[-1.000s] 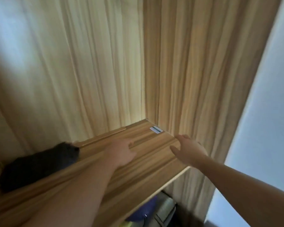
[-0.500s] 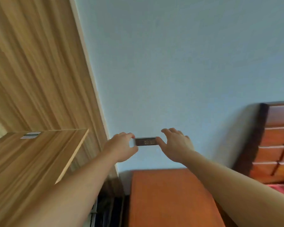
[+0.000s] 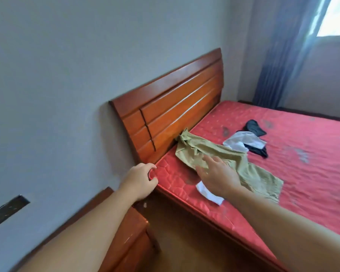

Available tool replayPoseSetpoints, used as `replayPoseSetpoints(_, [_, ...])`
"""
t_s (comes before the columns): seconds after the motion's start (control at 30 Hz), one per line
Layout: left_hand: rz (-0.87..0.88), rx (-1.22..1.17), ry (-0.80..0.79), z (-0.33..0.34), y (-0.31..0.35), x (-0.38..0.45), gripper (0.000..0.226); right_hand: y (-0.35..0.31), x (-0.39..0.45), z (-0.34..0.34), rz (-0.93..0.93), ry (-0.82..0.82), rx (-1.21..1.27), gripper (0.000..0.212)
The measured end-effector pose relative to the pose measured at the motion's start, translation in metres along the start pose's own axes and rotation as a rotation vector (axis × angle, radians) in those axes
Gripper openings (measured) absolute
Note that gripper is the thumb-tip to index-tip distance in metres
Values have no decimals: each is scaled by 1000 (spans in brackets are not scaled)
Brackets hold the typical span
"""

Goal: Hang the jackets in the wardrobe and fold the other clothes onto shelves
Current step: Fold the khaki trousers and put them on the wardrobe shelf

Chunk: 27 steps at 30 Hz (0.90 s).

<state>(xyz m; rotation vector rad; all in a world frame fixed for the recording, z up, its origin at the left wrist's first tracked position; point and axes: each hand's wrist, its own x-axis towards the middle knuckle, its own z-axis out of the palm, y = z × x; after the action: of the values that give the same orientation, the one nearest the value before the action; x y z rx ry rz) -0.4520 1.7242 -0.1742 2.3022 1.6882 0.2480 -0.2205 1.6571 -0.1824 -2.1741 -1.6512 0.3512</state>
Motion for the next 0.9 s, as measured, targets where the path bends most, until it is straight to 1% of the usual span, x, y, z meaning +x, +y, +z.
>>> replayPoseSetpoints(0.1, [169, -15, -80, 38, 72, 13, 43, 67, -38, -28, 154, 67, -28, 42])
replayPoseSetpoints(0.23, [403, -65, -204, 87, 161, 11, 42, 136, -110, -53, 407, 123, -99, 50])
replayPoseSetpoints(0.3, [508, -75, -247, 109, 201, -1, 45, 164, -148, -63, 523, 140, -134, 51])
replayPoseSetpoints(0.37, [581, -86, -269, 128, 239, -18, 46, 188, -181, -74, 608, 154, -151, 52])
replayPoseSetpoints(0.47, [655, -109, -316, 152, 283, -48, 43, 218, -221, -86, 678, 189, -165, 53])
replayPoseSetpoints(0.6, [676, -101, -351, 173, 320, -80, 41, 255, -254, -91, 708, 189, -129, 57])
replayPoseSetpoints(0.77, [621, -41, -339, 187, 339, -107, 44, 292, -271, -97, 672, 156, -93, 58])
replayPoseSetpoints(0.9, [522, -34, -346, 196, 336, -109, 50, 309, -254, -95, 616, 114, -65, 58])
